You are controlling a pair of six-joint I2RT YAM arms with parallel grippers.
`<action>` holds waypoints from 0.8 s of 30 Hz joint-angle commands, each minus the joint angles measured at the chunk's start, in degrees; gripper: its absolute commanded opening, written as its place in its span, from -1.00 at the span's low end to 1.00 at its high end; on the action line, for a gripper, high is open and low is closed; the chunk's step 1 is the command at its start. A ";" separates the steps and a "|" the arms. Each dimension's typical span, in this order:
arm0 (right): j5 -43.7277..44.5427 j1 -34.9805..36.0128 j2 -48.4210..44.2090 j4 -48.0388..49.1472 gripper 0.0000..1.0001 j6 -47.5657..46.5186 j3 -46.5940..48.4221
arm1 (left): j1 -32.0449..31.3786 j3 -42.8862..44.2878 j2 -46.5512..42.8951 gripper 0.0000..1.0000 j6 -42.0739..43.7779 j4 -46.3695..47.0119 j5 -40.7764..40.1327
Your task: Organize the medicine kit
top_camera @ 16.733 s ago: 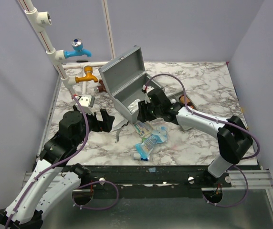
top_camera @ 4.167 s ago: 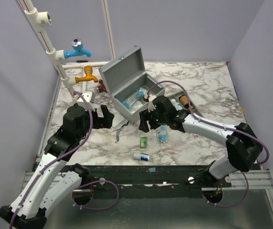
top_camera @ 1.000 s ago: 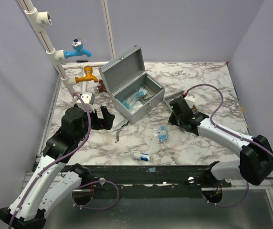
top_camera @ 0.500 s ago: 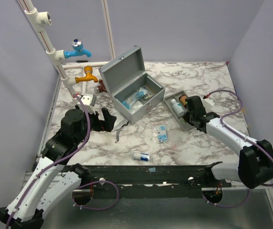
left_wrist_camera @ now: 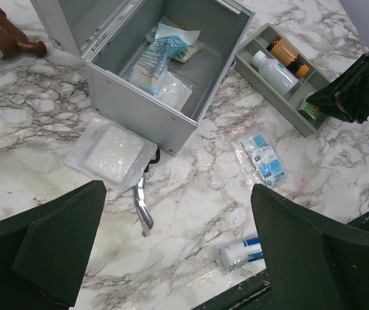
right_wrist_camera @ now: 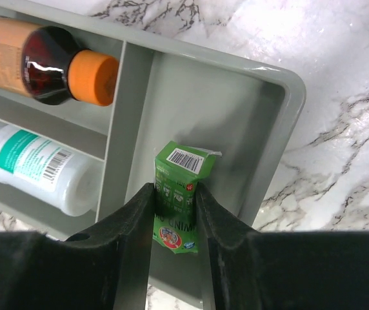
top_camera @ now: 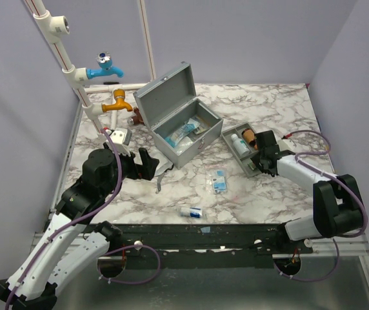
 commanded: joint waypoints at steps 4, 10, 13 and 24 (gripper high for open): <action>-2.10 -0.74 3.00 3.23 -0.21 2.61 -0.75 | -0.35 -0.34 -0.54 0.97 0.40 0.61 0.04; -0.20 -0.79 -0.35 1.74 0.04 0.90 -0.41 | -0.37 -0.30 -0.46 0.97 0.49 0.50 -0.20; 0.87 -0.76 -2.53 0.08 0.13 -0.87 0.08 | -0.35 -0.30 -0.36 0.97 0.49 0.55 -0.29; -10.72 -0.74 -12.45 1.90 0.22 -19.29 2.67 | -0.29 -0.13 0.39 0.97 0.49 0.16 -1.40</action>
